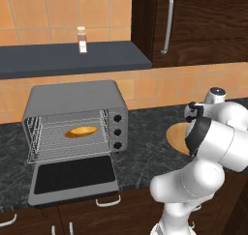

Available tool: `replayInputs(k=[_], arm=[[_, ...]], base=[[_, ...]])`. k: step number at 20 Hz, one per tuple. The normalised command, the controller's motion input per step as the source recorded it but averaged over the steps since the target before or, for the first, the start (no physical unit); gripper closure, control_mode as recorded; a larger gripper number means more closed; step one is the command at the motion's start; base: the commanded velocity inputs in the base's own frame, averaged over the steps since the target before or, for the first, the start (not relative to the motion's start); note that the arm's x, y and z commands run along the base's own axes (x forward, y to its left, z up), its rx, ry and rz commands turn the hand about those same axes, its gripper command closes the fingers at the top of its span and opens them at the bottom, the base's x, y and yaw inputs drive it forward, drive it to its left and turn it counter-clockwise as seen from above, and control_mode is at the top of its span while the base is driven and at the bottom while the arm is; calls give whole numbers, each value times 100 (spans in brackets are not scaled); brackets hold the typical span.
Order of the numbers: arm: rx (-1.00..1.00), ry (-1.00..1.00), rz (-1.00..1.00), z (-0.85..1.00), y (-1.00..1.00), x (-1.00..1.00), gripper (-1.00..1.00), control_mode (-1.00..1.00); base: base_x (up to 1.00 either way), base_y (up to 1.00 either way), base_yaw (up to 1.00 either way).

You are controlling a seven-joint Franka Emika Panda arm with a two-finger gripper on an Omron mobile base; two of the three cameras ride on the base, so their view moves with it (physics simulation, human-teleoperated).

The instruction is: Pick up the kebab skewer and baguette bread, and place them inside the toaster oven. Close the toaster oven door and start by setting the timer.

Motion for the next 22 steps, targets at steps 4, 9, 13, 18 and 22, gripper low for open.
replayInputs(k=[4, 9, 13, 18, 22], arm=[[0, 0, 0, -21, -5, 32, -100, -100], [0, 0, 0, -23, -23, 21, -100, -100], [0, 0, 0, -6, -21, 12, -100, -100], [0, 0, 0, -17, -6, 9, -100, -100], [0, 3, -4, -12, 0, 0, -100, -100]], base=[[0, 0, 0], [0, 0, 0], [0, 0, 0], [0, 0, 0], [0, 0, 0]])
